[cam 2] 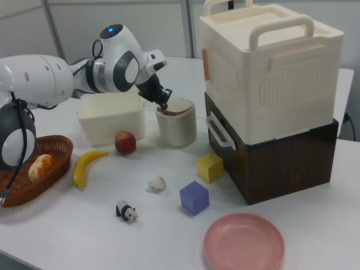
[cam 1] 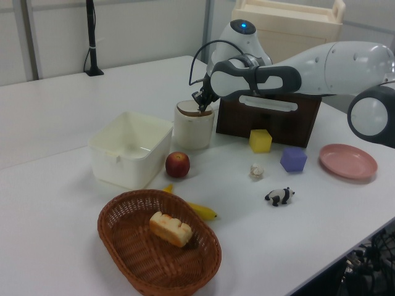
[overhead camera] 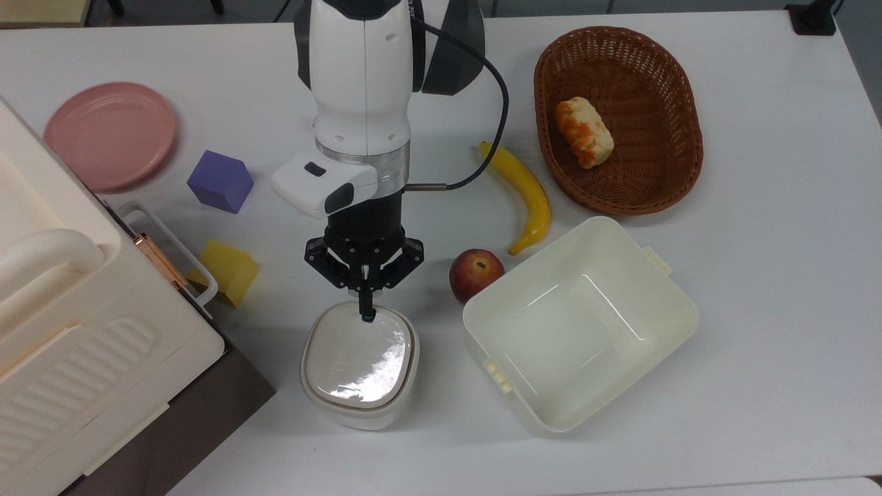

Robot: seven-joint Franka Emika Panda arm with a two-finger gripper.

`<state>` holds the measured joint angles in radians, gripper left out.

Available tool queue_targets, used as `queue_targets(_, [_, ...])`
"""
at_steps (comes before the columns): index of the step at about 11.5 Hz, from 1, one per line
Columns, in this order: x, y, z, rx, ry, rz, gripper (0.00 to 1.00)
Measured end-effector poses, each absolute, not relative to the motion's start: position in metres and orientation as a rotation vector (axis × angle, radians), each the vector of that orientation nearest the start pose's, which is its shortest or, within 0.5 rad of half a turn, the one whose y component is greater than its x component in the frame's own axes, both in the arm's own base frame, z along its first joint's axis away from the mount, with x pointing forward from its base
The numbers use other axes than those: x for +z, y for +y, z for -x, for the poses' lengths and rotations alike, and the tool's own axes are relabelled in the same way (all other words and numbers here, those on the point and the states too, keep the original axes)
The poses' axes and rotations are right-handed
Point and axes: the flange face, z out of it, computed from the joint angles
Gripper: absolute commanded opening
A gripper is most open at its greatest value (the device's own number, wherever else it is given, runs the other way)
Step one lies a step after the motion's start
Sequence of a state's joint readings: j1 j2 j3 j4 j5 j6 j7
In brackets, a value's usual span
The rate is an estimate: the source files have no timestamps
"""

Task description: Open the trash can

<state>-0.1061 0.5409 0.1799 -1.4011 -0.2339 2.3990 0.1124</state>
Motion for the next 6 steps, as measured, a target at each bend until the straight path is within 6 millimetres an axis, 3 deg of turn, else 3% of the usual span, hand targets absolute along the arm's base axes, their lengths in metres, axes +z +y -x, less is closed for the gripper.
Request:
queue_targets(3, [0.478, 0.014, -0.739, -0.801, 0.000, 3.072, 0.04])
queue_targets(4, [0.494, 0.010, -0.729, -0.819, 0.014, 3.066, 0.25])
queue_targets(5, [0.506, 0.011, -0.715, -0.796, 0.014, 3.081, 0.75])
queue_targets(6, [0.515, 0.013, -0.699, -0.717, 0.012, 3.115, 1.00])
